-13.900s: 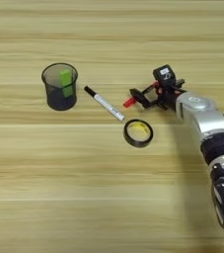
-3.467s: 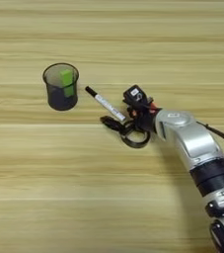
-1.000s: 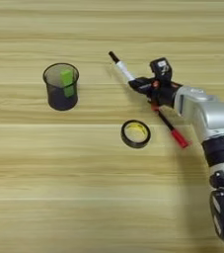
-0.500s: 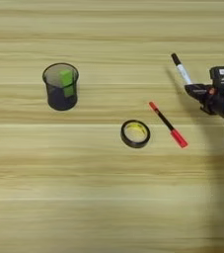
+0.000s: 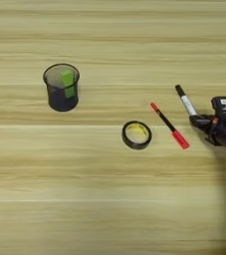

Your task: Move the objects on the table

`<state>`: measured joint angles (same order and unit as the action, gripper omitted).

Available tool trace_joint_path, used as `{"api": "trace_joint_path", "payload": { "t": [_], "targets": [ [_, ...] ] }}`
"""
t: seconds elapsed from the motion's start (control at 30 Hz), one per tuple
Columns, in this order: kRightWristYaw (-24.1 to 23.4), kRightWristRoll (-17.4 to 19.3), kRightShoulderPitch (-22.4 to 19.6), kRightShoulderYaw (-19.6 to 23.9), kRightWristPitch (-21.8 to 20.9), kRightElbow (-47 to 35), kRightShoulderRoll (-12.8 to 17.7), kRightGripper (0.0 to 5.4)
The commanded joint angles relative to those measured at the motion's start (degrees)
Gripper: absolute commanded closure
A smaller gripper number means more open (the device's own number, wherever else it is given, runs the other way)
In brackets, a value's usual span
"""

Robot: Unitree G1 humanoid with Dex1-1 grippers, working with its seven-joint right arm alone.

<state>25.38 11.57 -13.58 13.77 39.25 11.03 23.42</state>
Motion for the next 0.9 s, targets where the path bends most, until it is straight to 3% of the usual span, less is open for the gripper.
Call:
{"api": "trace_joint_path", "payload": {
  "t": [0.03,0.23,0.57,0.9],
  "targets": [
    [-1.0,0.5,-1.7,0.3,-0.7,-2.7,1.2,4.64],
    [-0.9,0.6,-1.5,-0.4,-0.7,-2.7,1.0,4.64],
    [-0.3,0.9,-0.9,-1.2,-1.6,-3.9,0.3,3.46],
    [-0.8,0.8,0.1,-0.8,-5.4,-8.1,0.6,2.44]
  ]
}}
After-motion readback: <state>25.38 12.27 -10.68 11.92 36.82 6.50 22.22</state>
